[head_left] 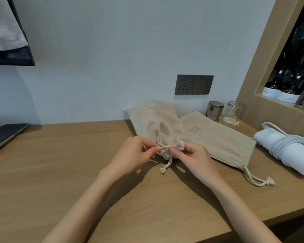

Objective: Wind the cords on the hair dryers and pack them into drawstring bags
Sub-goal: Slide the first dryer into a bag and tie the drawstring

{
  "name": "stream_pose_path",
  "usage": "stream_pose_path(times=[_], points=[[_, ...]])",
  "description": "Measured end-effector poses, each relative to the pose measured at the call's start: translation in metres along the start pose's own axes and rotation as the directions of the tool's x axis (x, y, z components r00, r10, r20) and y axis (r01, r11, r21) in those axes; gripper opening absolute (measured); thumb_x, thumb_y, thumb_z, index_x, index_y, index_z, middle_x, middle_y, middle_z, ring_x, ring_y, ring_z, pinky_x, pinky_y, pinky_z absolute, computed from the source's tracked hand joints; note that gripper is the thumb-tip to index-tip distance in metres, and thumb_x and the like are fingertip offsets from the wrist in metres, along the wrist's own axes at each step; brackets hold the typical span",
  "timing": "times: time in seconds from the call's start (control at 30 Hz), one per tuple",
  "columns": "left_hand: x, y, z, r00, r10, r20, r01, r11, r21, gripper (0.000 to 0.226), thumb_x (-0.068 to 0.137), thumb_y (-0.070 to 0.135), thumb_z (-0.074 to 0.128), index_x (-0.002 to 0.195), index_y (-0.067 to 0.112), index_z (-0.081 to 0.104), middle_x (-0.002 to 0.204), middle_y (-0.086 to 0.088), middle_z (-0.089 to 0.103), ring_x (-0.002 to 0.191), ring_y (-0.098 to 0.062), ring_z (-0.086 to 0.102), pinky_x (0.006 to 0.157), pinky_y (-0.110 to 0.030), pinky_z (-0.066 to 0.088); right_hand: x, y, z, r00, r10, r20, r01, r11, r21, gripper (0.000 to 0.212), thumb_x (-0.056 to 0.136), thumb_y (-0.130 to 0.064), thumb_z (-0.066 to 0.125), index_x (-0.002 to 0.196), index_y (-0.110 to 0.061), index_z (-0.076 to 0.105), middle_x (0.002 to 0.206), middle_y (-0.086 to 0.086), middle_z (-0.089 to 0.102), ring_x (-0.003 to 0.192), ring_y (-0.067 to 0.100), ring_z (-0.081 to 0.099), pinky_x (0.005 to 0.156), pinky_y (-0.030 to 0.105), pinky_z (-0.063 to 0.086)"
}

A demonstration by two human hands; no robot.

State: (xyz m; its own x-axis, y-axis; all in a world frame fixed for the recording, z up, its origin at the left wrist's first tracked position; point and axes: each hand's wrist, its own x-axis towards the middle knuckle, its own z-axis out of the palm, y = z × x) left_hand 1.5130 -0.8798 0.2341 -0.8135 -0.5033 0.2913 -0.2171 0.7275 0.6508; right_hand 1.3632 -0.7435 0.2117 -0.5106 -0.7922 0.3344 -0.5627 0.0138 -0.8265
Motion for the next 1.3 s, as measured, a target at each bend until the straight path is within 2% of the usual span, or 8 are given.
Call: stream_pose_path(times=[0.23, 0.33, 0.5, 0.77, 0.97, 1.07, 1.17, 1.3], points=[[-0.004, 0.004, 0.007, 0.976, 0.088, 0.199, -0.076, 0.995, -0.069, 0.013, 0.089, 0.027, 0.064, 0.091, 0.029, 0.076, 0.074, 0.015, 0.069, 0.07, -0.002, 0.06, 0.063, -0.014, 0.044, 0.004, 0.0, -0.012, 0.952, 0.277, 0.127, -0.304, 0.893, 0.332, 0.014, 0.084, -0.014, 0.07, 0.096, -0.007, 0.071, 0.079, 0.003, 0.074, 0.077, 0.01, 0.067, 0.072, 0.02, 0.048], [-0.005, 0.003, 0.012, 0.967, 0.091, 0.238, -0.086, 0.996, -0.032, 0.014, 0.089, 0.029, 0.063, 0.092, 0.028, 0.076, 0.081, 0.009, 0.071, 0.075, -0.009, 0.062, 0.069, -0.025, 0.049, 0.005, 0.001, -0.013, 0.934, 0.308, 0.181, -0.356, 0.841, 0.408, 0.015, 0.079, -0.008, 0.073, 0.093, -0.005, 0.07, 0.082, 0.008, 0.073, 0.075, 0.011, 0.066, 0.074, 0.025, 0.046], [-0.003, 0.0, 0.013, 0.957, 0.104, 0.271, -0.138, 0.984, 0.109, 0.014, 0.089, 0.033, 0.062, 0.092, 0.032, 0.076, 0.071, 0.017, 0.063, 0.068, 0.004, 0.056, 0.063, -0.017, 0.042, 0.005, 0.002, -0.013, 0.92, 0.332, 0.209, -0.392, 0.783, 0.483, 0.017, 0.074, -0.005, 0.076, 0.09, -0.005, 0.07, 0.084, 0.011, 0.072, 0.074, 0.011, 0.065, 0.074, 0.025, 0.045], [0.002, -0.009, 0.018, 0.982, 0.138, 0.129, -0.163, 0.965, 0.207, 0.029, 0.097, 0.035, 0.046, 0.084, 0.025, 0.07, 0.086, 0.011, 0.056, 0.084, -0.005, 0.049, 0.082, -0.037, 0.046, 0.002, 0.001, -0.004, 0.996, 0.083, -0.026, -0.08, 0.994, 0.078, 0.005, 0.08, -0.01, 0.074, 0.079, -0.012, 0.069, 0.08, -0.002, 0.073, 0.078, 0.005, 0.067, 0.072, 0.014, 0.048], [0.014, 0.001, 0.026, 0.972, 0.2, -0.126, -0.183, 0.974, 0.135, 0.031, 0.096, 0.01, 0.041, 0.109, 0.03, 0.061, 0.109, 0.02, 0.051, 0.107, 0.003, 0.038, 0.093, -0.024, 0.021, -0.001, 0.003, -0.001, 0.997, -0.08, -0.016, 0.078, 0.993, -0.089, 0.008, 0.089, -0.012, 0.064, 0.084, -0.02, 0.064, 0.085, -0.01, 0.066, 0.082, 0.012, 0.065, 0.063, 0.027, 0.056], [0.025, 0.008, 0.037, 0.988, 0.151, -0.018, -0.15, 0.988, 0.042, 0.048, 0.096, 0.001, 0.035, 0.126, 0.034, 0.051, 0.114, 0.024, 0.056, 0.111, 0.007, 0.045, 0.096, -0.019, 0.013, 0.001, 0.009, 0.0, 0.976, -0.215, -0.032, 0.206, 0.963, -0.173, 0.012, 0.089, -0.005, 0.06, 0.084, -0.017, 0.06, 0.087, -0.011, 0.061, 0.084, 0.009, 0.061, 0.064, 0.024, 0.054], [0.039, 0.007, 0.046, 0.991, 0.132, 0.029, -0.126, 0.982, -0.143, 0.039, 0.1, 0.01, 0.036, 0.136, 0.024, 0.043, 0.104, 0.018, 0.062, 0.11, -0.003, 0.055, 0.104, -0.031, 0.033, 0.003, 0.015, 0.0, 0.952, -0.293, -0.092, 0.261, 0.929, -0.263, 0.016, 0.087, -0.001, 0.06, 0.084, -0.016, 0.056, 0.087, -0.007, 0.058, 0.084, 0.009, 0.058, 0.069, 0.026, 0.05], [0.045, 0.009, 0.047, 0.995, 0.098, 0.024, -0.09, 0.971, -0.219, 0.034, 0.099, 0.013, 0.045, 0.133, 0.016, 0.048, 0.097, 0.006, 0.066, 0.095, -0.005, 0.06, 0.084, -0.014, 0.043, 0.005, 0.019, -0.003, 0.922, -0.351, -0.161, 0.26, 0.873, -0.412, 0.021, 0.085, -0.004, 0.064, 0.08, -0.02, 0.051, 0.081, -0.011, 0.053, 0.082, 0.009, 0.048, 0.067, 0.021, 0.036]])
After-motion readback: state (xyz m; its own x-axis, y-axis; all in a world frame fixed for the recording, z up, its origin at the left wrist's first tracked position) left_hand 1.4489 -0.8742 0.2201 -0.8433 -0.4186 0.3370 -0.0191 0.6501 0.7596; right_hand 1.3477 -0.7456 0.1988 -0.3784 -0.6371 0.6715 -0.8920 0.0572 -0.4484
